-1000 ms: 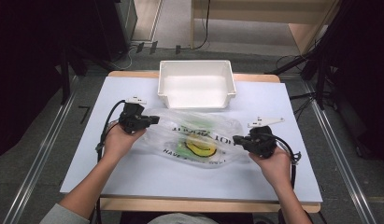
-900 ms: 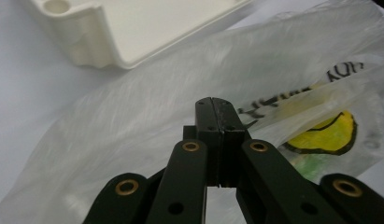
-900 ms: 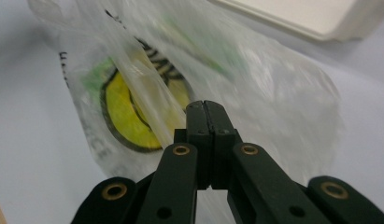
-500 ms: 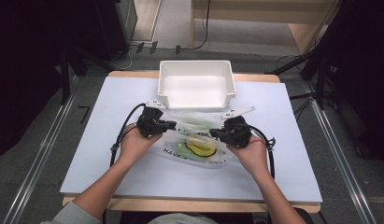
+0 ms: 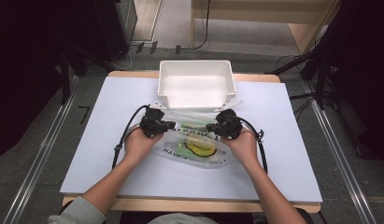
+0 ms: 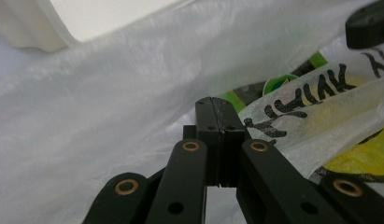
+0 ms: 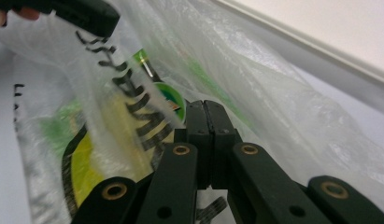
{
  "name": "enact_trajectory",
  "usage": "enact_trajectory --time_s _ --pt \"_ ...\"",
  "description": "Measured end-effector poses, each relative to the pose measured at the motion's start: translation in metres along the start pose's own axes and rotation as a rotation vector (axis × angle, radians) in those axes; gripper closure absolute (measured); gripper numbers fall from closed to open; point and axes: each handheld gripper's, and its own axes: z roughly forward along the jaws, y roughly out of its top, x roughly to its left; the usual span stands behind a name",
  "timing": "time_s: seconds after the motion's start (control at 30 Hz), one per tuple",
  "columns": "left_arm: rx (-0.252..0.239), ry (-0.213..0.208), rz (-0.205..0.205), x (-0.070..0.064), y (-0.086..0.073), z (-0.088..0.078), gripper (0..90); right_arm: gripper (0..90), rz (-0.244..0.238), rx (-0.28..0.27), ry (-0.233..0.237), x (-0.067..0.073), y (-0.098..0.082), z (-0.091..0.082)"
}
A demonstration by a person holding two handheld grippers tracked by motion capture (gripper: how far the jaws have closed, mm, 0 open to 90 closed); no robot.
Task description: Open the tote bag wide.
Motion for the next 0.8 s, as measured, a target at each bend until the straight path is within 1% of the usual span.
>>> enact_trajectory --time_s 0.07,0.1,0.17,0.27,0.33,0.37,0.47,0.53,0.6,0.63,0.67,0.7,0.73,0.77,0.8 --pt "0.008 -0.013 -0.018 0.001 -0.005 0.002 90.0 90.0 0.007 -0.002 -0.011 -0.005 0.004 0.004" --pt "0.011 -0.019 -0.016 0.001 -0.007 0.001 90.0 90.0 0.013 -0.004 -0.011 -0.007 0.004 0.006" --pt "0.022 -0.015 -0.005 0.000 -0.011 -0.001 90.0 90.0 0.025 -0.006 -0.015 -0.012 0.004 0.009" --pt "0.040 -0.022 0.007 -0.003 -0.019 -0.002 90.0 90.0 0.045 -0.007 -0.023 -0.018 0.004 0.013" --pt "0.048 -0.031 0.007 -0.004 -0.024 -0.003 90.0 90.0 0.062 -0.009 -0.019 -0.022 0.005 0.014" --pt "0.051 -0.033 0.004 -0.005 -0.026 -0.004 90.0 90.0 0.062 -0.012 -0.024 -0.023 0.005 0.016" --pt "0.066 -0.051 0.011 -0.009 -0.033 -0.005 90.0 90.0 0.067 -0.007 -0.037 -0.028 0.007 0.018" --pt "0.070 -0.056 0.019 -0.012 -0.037 -0.007 90.0 90.0 0.073 -0.011 -0.042 -0.031 0.008 0.021" --pt "0.069 -0.068 0.024 -0.016 -0.041 -0.009 90.0 90.0 0.090 -0.013 -0.045 -0.035 0.009 0.022" --pt "0.072 -0.071 0.026 -0.017 -0.042 -0.011 90.0 90.0 0.090 -0.016 -0.048 -0.036 0.009 0.023" --pt "0.064 -0.073 0.025 -0.019 -0.044 -0.012 90.0 90.0 0.091 -0.013 -0.050 -0.037 0.009 0.024" --pt "0.068 -0.074 0.034 -0.019 -0.045 -0.013 90.0 90.0 0.091 -0.013 -0.057 -0.038 0.009 0.025" --pt "0.068 -0.074 0.034 -0.019 -0.045 -0.013 90.0 90.0 0.090 -0.012 -0.061 -0.039 0.009 0.025" --pt "0.066 -0.090 0.027 -0.021 -0.049 -0.015 90.0 90.0 0.095 -0.010 -0.064 -0.040 0.009 0.026" --pt "0.069 -0.094 0.027 -0.023 -0.051 -0.016 90.0 90.0 0.097 -0.009 -0.067 -0.041 0.008 0.027"
